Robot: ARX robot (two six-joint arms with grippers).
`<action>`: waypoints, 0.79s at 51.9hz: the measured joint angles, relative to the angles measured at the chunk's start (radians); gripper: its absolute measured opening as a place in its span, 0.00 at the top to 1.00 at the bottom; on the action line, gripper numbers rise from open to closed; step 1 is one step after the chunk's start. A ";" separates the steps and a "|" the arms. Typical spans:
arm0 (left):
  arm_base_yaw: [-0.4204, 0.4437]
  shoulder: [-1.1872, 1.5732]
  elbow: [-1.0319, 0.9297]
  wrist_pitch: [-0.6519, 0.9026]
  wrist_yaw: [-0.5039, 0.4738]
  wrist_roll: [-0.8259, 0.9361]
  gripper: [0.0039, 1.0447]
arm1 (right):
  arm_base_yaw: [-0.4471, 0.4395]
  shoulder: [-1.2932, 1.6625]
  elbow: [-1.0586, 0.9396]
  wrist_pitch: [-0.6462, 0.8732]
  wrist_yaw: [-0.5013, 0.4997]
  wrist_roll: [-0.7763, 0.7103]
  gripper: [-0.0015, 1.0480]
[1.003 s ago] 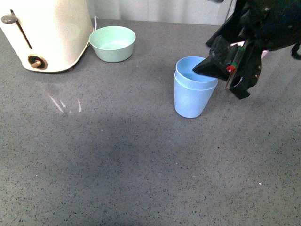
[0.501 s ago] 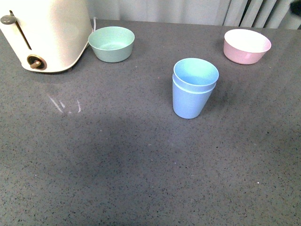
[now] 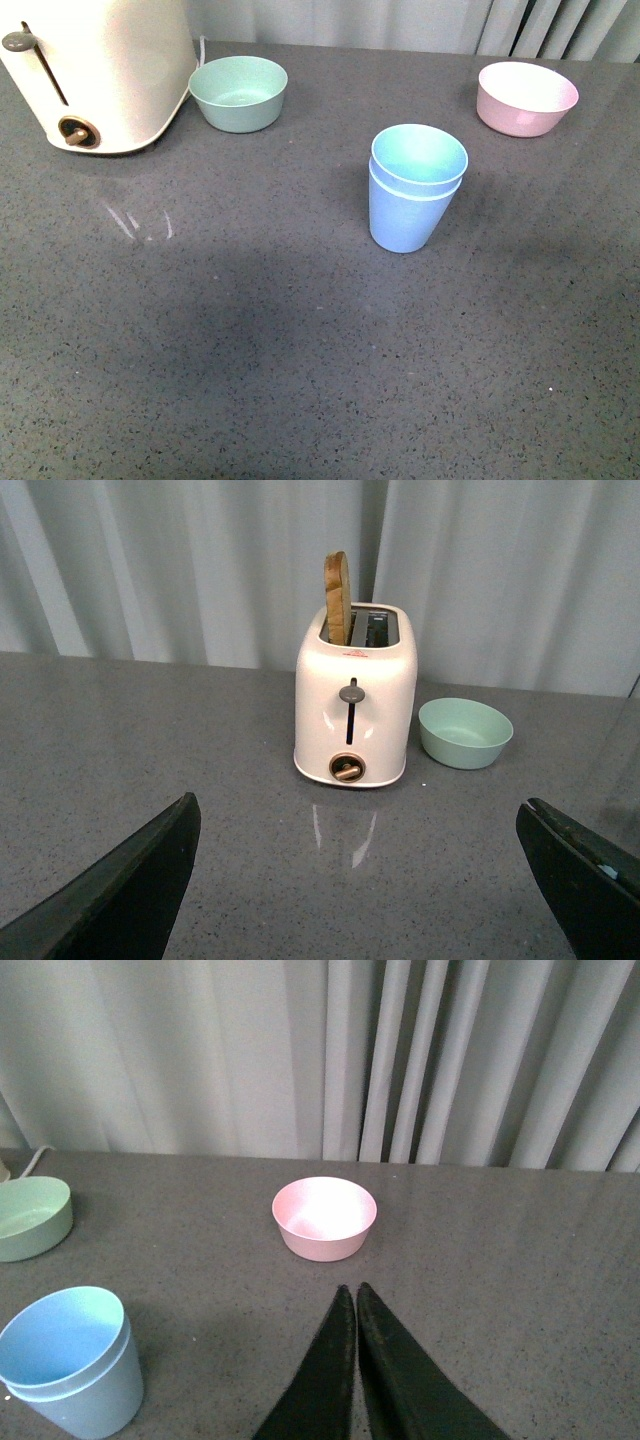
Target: Stack blue cups with both arms
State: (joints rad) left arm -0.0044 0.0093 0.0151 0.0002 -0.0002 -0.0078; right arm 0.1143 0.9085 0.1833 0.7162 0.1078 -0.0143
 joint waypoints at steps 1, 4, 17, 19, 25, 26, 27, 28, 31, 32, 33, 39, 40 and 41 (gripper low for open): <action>0.000 0.000 0.000 0.000 0.000 0.000 0.08 | -0.005 -0.018 -0.011 -0.006 -0.006 0.004 0.98; 0.000 0.000 0.000 0.000 0.000 0.000 0.08 | -0.013 -0.047 -0.029 -0.016 -0.015 0.003 0.98; 0.000 0.000 0.000 0.000 0.000 0.000 0.08 | -0.110 -0.208 -0.106 -0.105 -0.105 0.004 0.98; 0.000 0.000 0.000 0.000 0.000 0.000 0.08 | -0.110 -0.236 -0.114 -0.124 -0.109 0.004 0.98; 0.000 0.000 0.000 0.000 0.000 0.000 0.08 | -0.111 -0.307 -0.134 -0.175 -0.108 0.004 0.98; 0.000 0.000 0.000 0.000 0.000 0.000 0.08 | -0.111 -0.315 -0.136 -0.181 -0.108 0.004 0.98; 0.000 0.000 0.000 0.000 0.000 0.000 0.08 | -0.111 -0.328 -0.140 -0.189 -0.108 0.004 0.98; 0.000 0.000 0.000 0.000 0.000 0.000 0.08 | -0.111 -0.328 -0.143 -0.187 -0.108 0.004 0.98; 0.000 0.000 0.000 0.000 0.000 0.000 0.08 | -0.111 -0.338 -0.160 -0.162 -0.110 0.004 0.98; 0.000 0.000 0.000 0.000 0.000 0.000 0.08 | -0.111 -0.344 -0.160 -0.163 -0.108 0.005 0.98; 0.000 0.000 0.000 0.000 0.000 0.000 0.08 | -0.111 -0.351 -0.160 -0.169 -0.110 0.004 0.98; 0.000 0.000 0.000 0.000 0.000 0.000 0.08 | -0.112 -0.437 -0.160 -0.251 -0.108 0.004 0.98; 0.000 0.000 0.000 0.000 0.000 0.000 0.08 | -0.112 -0.453 -0.160 -0.265 -0.108 0.004 0.98; 0.000 0.000 0.000 0.000 0.000 0.000 0.08 | -0.112 -0.463 -0.160 -0.272 -0.108 0.004 0.98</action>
State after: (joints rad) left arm -0.0044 0.0093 0.0151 0.0002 -0.0002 -0.0078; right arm 0.0021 0.4458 0.0231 0.4442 -0.0006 -0.0101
